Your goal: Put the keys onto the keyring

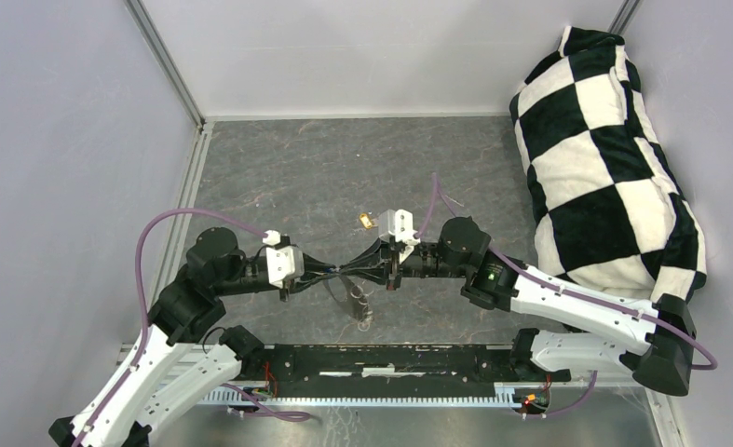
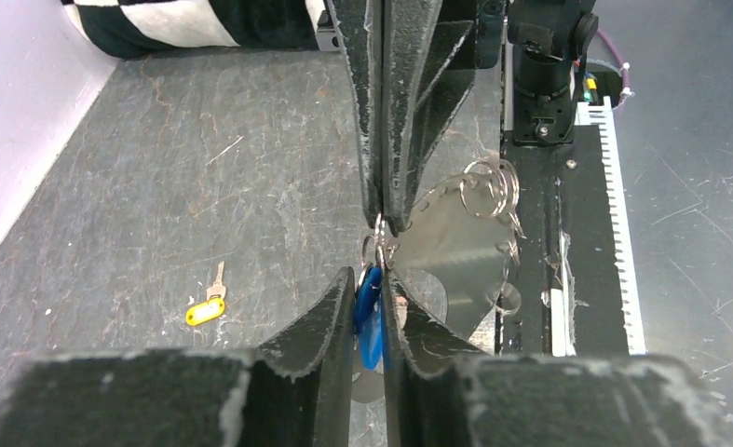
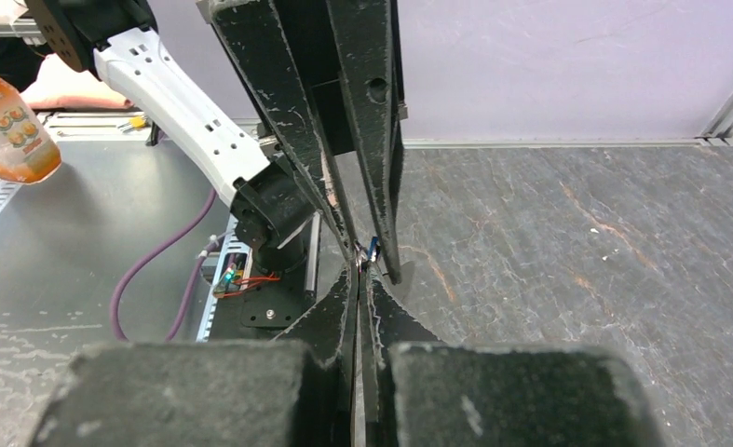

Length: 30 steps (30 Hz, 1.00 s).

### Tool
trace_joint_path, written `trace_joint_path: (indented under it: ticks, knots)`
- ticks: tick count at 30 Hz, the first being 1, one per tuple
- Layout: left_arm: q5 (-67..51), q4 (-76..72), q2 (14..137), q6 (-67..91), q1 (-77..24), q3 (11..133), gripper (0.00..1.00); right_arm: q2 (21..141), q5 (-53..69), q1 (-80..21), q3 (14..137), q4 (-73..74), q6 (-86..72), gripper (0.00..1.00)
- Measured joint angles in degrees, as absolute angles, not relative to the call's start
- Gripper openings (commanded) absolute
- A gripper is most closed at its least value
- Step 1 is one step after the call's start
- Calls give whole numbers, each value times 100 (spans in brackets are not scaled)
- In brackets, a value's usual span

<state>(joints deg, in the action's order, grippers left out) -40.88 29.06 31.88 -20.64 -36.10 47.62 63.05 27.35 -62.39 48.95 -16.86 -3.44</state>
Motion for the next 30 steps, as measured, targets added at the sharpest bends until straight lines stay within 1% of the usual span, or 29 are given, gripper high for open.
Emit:
trace_joint_path:
  ticks: [8,12,15,17,19,22,23,24,26,27,30]
  knots:
    - [-4056,2926,3114,-2268,-3612,4759,19,6276,2467,-6237,4895,-1669,-346,0]
    - [-3900,2945,3002,-2580,-3612,4744,22,6276,2357,-6239,4895,-1667,-377,0]
    - [-3715,2950,2888,-2862,-3612,4698,28,6276,2281,-6239,4895,-1662,-381,0]
    - [-3607,2952,2816,-3004,-3612,4654,28,6272,2241,-6239,4895,-1662,-384,0]
    - [-3520,2947,2757,-3120,-3612,4617,27,6267,2204,-6239,4895,-1662,-388,0]
    - [-3398,2947,2718,-3225,-3612,4574,18,6267,2174,-6239,4895,-1662,-438,0]
    - [-3363,2947,2716,-3236,-3612,4558,17,6267,2171,-6239,4895,-1662,-458,0]
    - [-3332,2950,2716,-3247,-3612,4550,18,6267,2174,-6239,4895,-1662,-478,0]
    - [-3317,2945,2716,-3249,-3612,4530,30,6267,2174,-6239,4895,-1664,-515,0]
    - [-3330,2947,2716,-3242,-3612,4521,39,6267,2174,-6239,4895,-1664,-526,0]
    - [-3511,2956,2718,-3162,-3612,4515,50,6267,2174,-6239,4895,-1664,-554,0]
